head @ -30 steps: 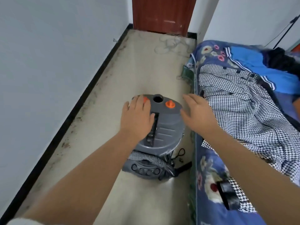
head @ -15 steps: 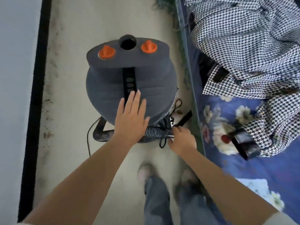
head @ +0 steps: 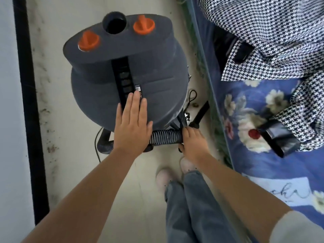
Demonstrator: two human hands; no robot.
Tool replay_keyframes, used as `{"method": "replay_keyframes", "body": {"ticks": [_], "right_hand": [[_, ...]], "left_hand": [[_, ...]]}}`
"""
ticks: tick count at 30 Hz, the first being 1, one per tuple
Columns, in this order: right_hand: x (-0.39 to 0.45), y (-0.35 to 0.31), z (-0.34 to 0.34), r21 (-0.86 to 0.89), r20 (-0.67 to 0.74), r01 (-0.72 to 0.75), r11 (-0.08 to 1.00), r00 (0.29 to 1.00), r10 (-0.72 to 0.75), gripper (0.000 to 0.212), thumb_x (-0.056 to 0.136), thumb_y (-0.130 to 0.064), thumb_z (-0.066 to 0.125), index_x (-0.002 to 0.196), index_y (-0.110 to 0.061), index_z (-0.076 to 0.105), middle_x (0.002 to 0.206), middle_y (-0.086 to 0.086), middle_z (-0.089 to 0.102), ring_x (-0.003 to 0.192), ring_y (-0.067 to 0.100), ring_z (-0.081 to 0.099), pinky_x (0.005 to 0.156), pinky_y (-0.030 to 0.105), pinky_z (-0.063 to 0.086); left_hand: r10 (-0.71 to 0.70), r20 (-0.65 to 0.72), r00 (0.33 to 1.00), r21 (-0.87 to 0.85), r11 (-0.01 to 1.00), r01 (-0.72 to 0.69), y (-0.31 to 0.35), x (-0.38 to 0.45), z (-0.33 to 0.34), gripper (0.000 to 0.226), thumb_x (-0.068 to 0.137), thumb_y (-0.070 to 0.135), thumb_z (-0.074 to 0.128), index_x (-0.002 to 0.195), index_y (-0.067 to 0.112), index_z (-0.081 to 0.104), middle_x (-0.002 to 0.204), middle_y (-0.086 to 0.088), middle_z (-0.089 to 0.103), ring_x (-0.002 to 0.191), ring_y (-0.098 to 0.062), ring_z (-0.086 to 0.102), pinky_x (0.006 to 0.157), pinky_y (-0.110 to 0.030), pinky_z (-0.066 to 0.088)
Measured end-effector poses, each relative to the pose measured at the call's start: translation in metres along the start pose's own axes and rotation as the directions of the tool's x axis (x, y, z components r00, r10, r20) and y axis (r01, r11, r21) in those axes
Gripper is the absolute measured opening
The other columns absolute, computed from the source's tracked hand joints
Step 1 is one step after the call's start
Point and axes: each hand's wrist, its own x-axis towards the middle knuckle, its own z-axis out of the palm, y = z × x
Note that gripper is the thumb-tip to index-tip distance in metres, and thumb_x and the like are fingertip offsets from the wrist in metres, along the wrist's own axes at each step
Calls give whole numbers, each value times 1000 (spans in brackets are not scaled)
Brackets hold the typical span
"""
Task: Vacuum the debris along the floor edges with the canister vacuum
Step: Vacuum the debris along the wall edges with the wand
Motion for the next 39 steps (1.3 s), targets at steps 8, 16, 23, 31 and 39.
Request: {"method": "replay_keyframes", "body": {"ticks": [8,16,23,31,39], "right_hand": [[-13,3,-58,-176,-330,324,929,870,-366,52,43,-30,91,76,1,65,70,12,63,56,27,64,41,24,47],[-15,-20,-103,-103,-500,467,878,739,-451,47,70,-37,70,90,5,64,83,18,66,68,33,66,53,30,54],[-25,-51,-115,363,-402,183,914,915,-24,56,91,-40,45,120,7,54,118,25,55,108,37,53,94,36,41],[-5,-136,-150,794,555,-317,-518,726,406,68,84,-3,62,140,-19,26,125,11,47,103,36,57,59,48,55],[-31,-152,-184,833,-27,-253,492,870,493,79,85,-14,60,147,-31,15,142,18,22,107,32,47,92,35,44]], "left_hand": [[234,240,942,-14,971,-238,-10,-29,-28,64,85,44,37,128,-2,47,138,-16,47,129,-29,31,105,-49,20],[-62,245,967,-344,928,147,-18,1,-73,58,45,4,90,94,-7,61,84,-20,65,73,-38,64,69,-42,53],[-232,331,915,-357,867,349,-82,-21,-115,38,68,11,81,94,-4,57,83,-17,60,72,-31,54,70,-34,44],[-285,323,902,-356,847,395,-103,-57,-151,35,77,21,69,93,-7,55,81,-21,58,77,-32,54,66,-29,36],[-147,890,432,-192,738,647,-100,0,-171,53,95,29,50,141,9,33,143,-6,39,131,-25,38,105,-30,30]]}}
